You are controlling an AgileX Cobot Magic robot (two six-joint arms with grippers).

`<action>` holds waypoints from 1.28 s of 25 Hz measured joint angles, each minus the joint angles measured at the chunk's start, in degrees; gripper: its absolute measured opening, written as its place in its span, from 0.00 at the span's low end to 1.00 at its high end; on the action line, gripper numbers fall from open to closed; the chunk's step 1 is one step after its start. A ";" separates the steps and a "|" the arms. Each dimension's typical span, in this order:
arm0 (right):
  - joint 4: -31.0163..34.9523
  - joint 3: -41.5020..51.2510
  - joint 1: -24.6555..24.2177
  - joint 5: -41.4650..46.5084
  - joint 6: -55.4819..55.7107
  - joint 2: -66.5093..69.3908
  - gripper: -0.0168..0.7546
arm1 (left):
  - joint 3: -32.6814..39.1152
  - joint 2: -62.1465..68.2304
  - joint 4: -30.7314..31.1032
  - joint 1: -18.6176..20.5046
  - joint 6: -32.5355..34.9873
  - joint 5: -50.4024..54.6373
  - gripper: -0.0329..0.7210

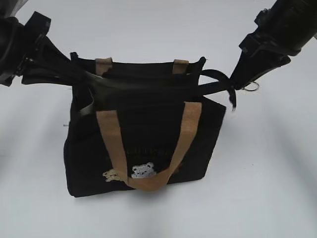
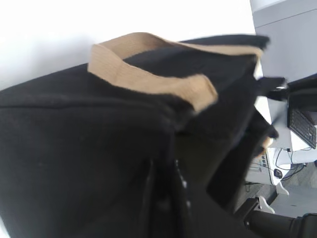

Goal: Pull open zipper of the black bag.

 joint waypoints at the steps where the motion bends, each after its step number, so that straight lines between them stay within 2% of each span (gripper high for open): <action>1: 0.80 0.00 0.00 0.00 0.00 0.00 0.27 | -0.13 -0.01 0.05 0.00 0.00 0.24 0.16; 2: 1.30 0.00 0.00 0.19 0.11 0.00 0.38 | -0.34 -0.21 0.49 0.00 0.00 0.55 0.23; 4: 1.68 0.00 0.00 0.25 0.96 -0.20 0.57 | -0.64 -1.28 2.65 0.00 0.00 0.66 0.44; 6: 1.73 0.00 -0.02 0.26 2.41 -0.86 0.67 | -0.66 -3.29 6.09 0.00 0.00 0.85 0.61; 8: 1.40 0.26 -0.06 0.26 4.27 -2.18 0.71 | -0.66 -6.54 11.27 0.00 -1.28 1.21 0.69; 13: -0.83 7.50 -0.06 0.26 7.04 -9.89 0.72 | 0.18 -17.75 29.35 0.00 -13.23 4.88 0.70; 17: -3.06 18.52 -0.06 0.32 9.09 -20.21 0.72 | 6.32 -30.57 45.36 0.00 -23.39 8.60 0.65; 19: -4.48 24.54 -0.06 0.32 10.88 -26.52 0.72 | 10.43 -39.93 50.27 0.00 -25.91 9.99 0.65; 27: -13.79 44.63 -0.06 -2.10 14.88 -59.78 0.72 | 24.54 -70.95 52.64 0.07 -27.49 12.93 0.64; 32: -15.36 50.23 -0.06 -2.06 14.94 -77.92 0.72 | 26.11 -84.11 53.15 0.07 -27.49 13.56 0.64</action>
